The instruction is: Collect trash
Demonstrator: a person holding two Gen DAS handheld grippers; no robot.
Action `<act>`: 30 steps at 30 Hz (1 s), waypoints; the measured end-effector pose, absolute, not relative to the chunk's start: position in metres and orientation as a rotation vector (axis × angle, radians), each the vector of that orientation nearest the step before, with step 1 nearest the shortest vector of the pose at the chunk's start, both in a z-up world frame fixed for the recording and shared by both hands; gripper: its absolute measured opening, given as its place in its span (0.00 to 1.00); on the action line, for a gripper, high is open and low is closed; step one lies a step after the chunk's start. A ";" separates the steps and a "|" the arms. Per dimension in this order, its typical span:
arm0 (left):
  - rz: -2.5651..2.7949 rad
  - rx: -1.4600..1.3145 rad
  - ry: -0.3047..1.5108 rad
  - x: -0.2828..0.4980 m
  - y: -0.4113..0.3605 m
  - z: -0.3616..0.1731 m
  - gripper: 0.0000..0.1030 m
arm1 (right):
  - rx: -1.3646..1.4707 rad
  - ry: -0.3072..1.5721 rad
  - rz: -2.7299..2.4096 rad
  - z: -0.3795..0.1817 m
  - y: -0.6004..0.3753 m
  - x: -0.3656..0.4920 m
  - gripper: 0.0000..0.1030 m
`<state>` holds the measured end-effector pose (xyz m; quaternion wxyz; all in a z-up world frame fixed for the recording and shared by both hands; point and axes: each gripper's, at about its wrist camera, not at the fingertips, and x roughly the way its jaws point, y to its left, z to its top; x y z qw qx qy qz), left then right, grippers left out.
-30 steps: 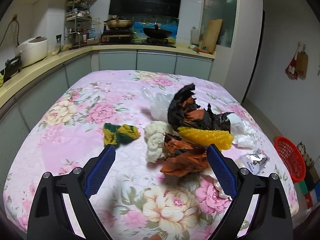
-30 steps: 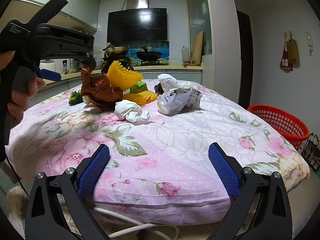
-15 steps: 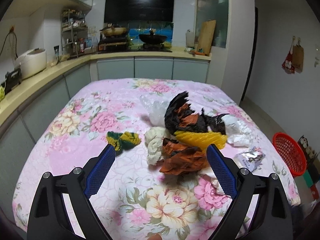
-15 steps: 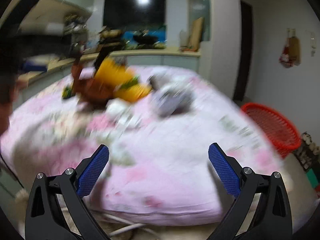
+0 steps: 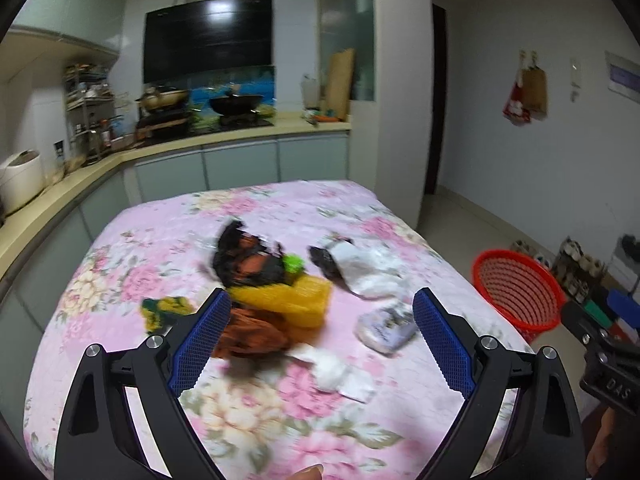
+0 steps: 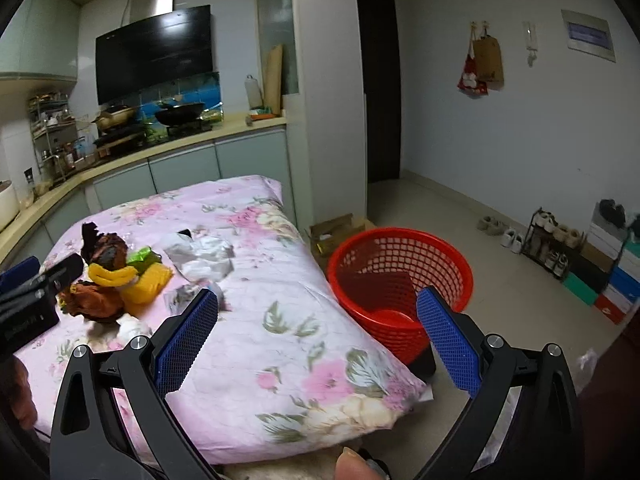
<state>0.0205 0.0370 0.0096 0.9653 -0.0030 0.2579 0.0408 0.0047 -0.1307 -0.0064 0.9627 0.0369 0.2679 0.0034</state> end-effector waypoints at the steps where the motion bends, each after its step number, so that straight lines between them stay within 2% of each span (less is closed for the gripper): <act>1: 0.071 -0.002 0.529 0.021 0.033 0.008 0.87 | 0.079 0.549 0.003 -0.009 -0.133 0.007 0.93; 12: -0.062 0.035 0.586 0.032 -0.009 -0.006 0.87 | 0.123 0.566 -0.088 -0.011 -0.161 0.004 0.93; 30: -0.120 0.028 0.602 0.045 -0.021 -0.013 0.87 | 0.155 0.604 -0.107 -0.017 -0.172 0.012 0.93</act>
